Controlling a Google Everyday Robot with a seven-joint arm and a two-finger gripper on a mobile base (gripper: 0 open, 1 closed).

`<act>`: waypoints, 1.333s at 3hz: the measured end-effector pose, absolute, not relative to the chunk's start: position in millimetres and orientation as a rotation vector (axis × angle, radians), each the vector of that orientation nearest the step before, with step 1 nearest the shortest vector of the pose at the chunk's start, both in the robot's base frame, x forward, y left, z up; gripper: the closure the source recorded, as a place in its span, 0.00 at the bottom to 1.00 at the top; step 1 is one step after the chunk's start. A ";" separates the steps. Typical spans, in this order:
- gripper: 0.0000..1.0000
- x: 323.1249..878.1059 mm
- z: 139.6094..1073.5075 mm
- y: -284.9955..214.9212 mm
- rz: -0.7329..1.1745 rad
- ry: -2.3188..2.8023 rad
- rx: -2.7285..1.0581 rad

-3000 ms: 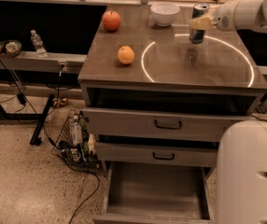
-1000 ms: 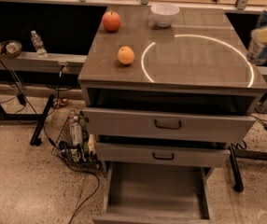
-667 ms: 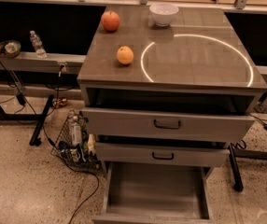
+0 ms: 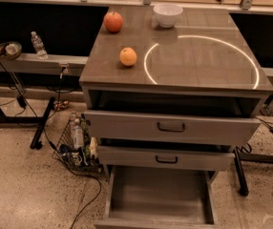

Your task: Place redbull can into bottom drawer

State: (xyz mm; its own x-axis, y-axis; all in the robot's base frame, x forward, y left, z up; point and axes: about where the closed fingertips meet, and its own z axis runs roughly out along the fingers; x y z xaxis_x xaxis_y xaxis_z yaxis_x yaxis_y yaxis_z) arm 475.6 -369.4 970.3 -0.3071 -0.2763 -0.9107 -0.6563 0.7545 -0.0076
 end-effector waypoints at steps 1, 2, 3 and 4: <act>1.00 477.0 970.3 -367.6 0.453 1.894 -0.718; 1.00 469.4 936.3 -365.4 0.468 1.904 -0.746; 1.00 450.2 859.7 -363.4 0.502 1.921 -0.795; 1.00 440.5 805.1 -362.9 0.526 1.927 -0.837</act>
Offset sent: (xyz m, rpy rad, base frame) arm -0.0229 0.0019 -0.0924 -0.0224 0.0397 0.0611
